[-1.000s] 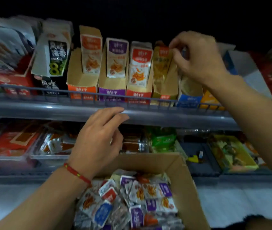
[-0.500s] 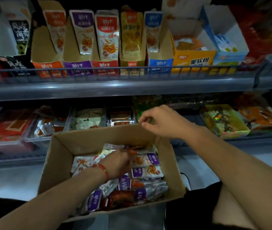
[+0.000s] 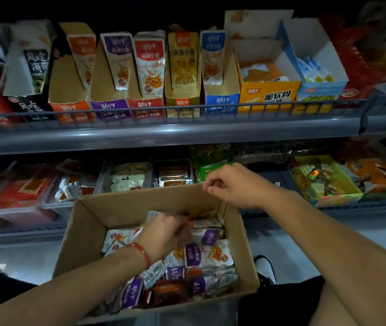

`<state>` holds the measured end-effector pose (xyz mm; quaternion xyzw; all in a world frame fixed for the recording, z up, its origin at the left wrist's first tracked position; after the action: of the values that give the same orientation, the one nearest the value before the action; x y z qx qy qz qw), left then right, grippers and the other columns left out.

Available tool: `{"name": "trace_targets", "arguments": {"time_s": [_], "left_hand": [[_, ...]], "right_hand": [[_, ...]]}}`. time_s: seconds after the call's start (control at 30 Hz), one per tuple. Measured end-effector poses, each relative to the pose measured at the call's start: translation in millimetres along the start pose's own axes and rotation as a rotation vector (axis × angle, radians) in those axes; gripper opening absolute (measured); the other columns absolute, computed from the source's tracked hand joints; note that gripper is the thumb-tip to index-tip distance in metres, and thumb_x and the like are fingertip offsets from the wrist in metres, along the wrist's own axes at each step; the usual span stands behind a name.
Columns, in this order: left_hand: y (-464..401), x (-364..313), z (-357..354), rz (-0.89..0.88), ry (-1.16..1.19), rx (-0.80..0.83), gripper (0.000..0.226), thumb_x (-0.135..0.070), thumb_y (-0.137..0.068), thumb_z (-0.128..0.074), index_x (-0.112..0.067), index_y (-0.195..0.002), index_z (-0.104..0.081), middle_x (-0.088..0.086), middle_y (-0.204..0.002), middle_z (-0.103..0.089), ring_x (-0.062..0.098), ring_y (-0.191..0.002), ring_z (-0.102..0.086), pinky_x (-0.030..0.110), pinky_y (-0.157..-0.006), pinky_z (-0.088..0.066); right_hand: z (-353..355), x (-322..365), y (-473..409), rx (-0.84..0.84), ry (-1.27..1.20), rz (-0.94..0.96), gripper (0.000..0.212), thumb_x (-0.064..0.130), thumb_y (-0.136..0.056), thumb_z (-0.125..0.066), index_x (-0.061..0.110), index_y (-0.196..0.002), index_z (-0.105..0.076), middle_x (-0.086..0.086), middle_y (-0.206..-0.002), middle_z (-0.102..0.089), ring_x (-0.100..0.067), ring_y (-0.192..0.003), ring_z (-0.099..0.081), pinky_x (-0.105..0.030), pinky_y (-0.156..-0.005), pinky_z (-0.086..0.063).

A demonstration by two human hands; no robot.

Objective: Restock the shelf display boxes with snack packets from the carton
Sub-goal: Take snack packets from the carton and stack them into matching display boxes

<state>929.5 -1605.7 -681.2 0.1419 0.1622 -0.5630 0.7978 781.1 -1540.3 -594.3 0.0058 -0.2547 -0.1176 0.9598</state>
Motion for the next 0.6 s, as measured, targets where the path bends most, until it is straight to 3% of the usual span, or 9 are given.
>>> {"name": "trace_targets", "arguments": {"time_s": [0.07, 0.2, 0.27, 0.33, 0.4, 0.5, 0.6], "left_hand": [[7, 11, 33, 0.122, 0.226, -0.05, 0.013, -0.023, -0.1, -0.057, -0.027, -0.095, -0.069, -0.013, -0.082, -0.07, 0.001, -0.073, -0.066, 0.018, -0.062, -0.053], [10, 26, 85, 0.31, 0.976, -0.141, 0.013, -0.008, -0.1, -0.056, -0.007, -0.097, -0.069, 0.007, -0.085, -0.072, 0.017, -0.071, -0.065, 0.026, -0.06, -0.054], [9, 29, 97, 0.392, 1.205, -0.112, 0.015, -0.003, -0.1, -0.053, 0.0, -0.102, -0.068, 0.017, -0.09, -0.071, 0.019, -0.076, -0.065, 0.028, -0.065, -0.054], [9, 24, 105, 0.407, 1.289, -0.027, 0.021, -0.004, -0.1, -0.052, 0.004, -0.113, -0.066, 0.022, -0.102, -0.071, 0.021, -0.084, -0.067, 0.029, -0.071, -0.055], [11, 22, 109, 0.412, 1.371, 0.041, 0.026, -0.004, -0.1, -0.051, 0.004, -0.12, -0.065, 0.023, -0.108, -0.071, 0.02, -0.085, -0.068, 0.026, -0.068, -0.058], [13, 21, 117, 0.406, 1.42, 0.091, 0.026, -0.008, -0.101, -0.052, -0.001, -0.119, -0.07, 0.016, -0.099, -0.073, 0.014, -0.073, -0.067, 0.024, -0.058, -0.055], [10, 35, 143, 0.397, 1.346, -0.056, 0.026, -0.016, -0.104, -0.05, -0.005, -0.114, -0.071, 0.014, -0.093, -0.072, 0.018, -0.064, -0.061, 0.027, -0.055, -0.051]], "right_hand": [[7, -4, 2, 0.005, -0.042, -0.004, 0.024, 0.02, -0.101, -0.061, 0.032, -0.12, -0.07, 0.015, -0.117, -0.068, 0.001, -0.105, -0.062, -0.029, -0.093, -0.055], [26, -1, 7, -0.033, -0.2, 0.057, 0.057, 0.004, -0.099, -0.06, 0.045, -0.139, -0.054, 0.02, -0.13, -0.061, 0.001, -0.11, -0.063, -0.029, -0.09, -0.057], [36, 15, 9, -0.094, -0.32, 0.119, 0.061, 0.004, -0.097, -0.064, 0.045, -0.141, -0.053, 0.021, -0.137, -0.057, -0.006, -0.115, -0.063, -0.032, -0.09, -0.059], [48, 34, 11, -0.183, -0.411, 0.165, 0.046, 0.012, -0.094, -0.068, 0.037, -0.133, -0.064, 0.019, -0.136, -0.057, -0.01, -0.121, -0.06, -0.031, -0.087, -0.06], [56, 51, 11, -0.25, -0.474, 0.169, 0.031, 0.021, -0.09, -0.067, 0.028, -0.12, -0.073, 0.016, -0.131, -0.061, -0.01, -0.126, -0.057, -0.031, -0.084, -0.061], [70, 70, 12, -0.424, -0.379, 0.183, 0.019, 0.022, -0.088, -0.07, 0.026, -0.105, -0.078, 0.015, -0.117, -0.071, -0.007, -0.115, -0.065, -0.028, -0.088, -0.058], [94, 88, 8, -0.586, -0.321, 0.167, 0.015, 0.033, -0.086, -0.069, 0.033, -0.099, -0.075, 0.018, -0.098, -0.074, -0.002, -0.095, -0.07, -0.02, -0.081, -0.057]]}}
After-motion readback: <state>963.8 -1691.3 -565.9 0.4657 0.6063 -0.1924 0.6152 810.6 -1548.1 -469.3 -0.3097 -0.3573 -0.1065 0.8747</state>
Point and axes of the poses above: each hand's wrist, its own y-axis away from the middle knuckle, its own z-axis out of the back of the hand, x = y × z, the point moved 8 cm from there along -y, towards the middle knuckle
